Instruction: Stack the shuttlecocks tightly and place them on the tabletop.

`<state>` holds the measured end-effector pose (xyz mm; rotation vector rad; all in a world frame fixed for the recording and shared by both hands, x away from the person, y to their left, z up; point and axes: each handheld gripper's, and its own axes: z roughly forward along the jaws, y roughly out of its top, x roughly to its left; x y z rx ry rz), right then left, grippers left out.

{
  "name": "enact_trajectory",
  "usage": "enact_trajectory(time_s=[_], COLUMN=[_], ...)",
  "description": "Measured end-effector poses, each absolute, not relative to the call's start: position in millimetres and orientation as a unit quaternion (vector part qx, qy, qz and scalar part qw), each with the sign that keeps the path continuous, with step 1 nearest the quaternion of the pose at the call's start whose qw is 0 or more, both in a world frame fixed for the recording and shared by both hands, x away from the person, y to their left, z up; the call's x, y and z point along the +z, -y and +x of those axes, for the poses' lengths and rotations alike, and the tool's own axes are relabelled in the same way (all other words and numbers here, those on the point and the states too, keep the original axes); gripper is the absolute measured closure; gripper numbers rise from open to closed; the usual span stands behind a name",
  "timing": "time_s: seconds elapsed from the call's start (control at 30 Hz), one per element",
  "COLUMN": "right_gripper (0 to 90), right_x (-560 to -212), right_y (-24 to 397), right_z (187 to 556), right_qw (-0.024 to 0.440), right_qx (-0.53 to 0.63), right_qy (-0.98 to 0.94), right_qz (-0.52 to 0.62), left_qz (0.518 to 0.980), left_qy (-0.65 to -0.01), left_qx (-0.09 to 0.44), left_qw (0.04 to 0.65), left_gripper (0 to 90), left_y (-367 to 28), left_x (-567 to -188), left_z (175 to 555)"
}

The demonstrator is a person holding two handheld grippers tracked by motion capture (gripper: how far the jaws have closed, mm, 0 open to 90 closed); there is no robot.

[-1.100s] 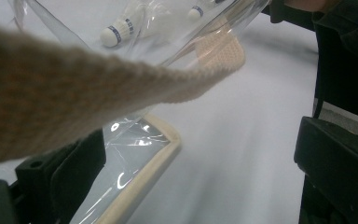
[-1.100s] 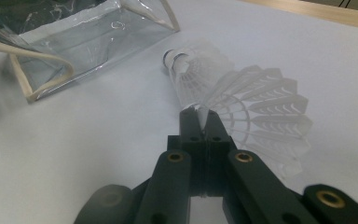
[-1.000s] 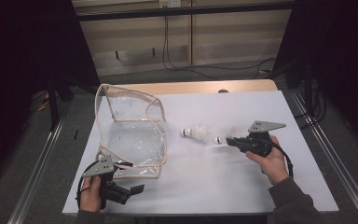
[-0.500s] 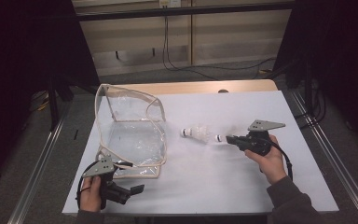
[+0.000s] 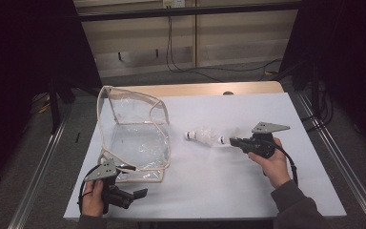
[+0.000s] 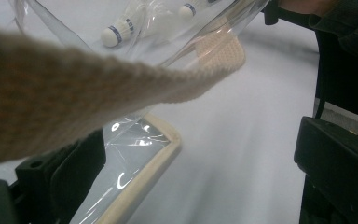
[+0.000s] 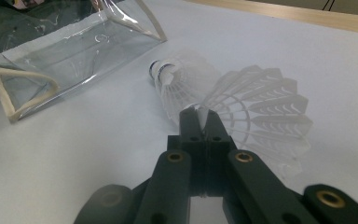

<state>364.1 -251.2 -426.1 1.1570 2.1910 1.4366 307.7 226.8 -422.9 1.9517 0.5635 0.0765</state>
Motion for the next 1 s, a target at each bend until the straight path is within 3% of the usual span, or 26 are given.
enact_trajectory(time_s=[1.0], right_gripper=[88.9], right_x=[-437.1], right_y=[245.0], right_z=[372.4], right_qw=[0.135], right_qx=[0.467], right_qy=[-0.775], right_qz=[0.403], left_qz=[0.817], left_qy=[-0.234], left_qx=[0.032], left_qw=[0.526], left_gripper=[2.0], left_y=[-227.1], left_x=[-423.1], left_z=[308.1])
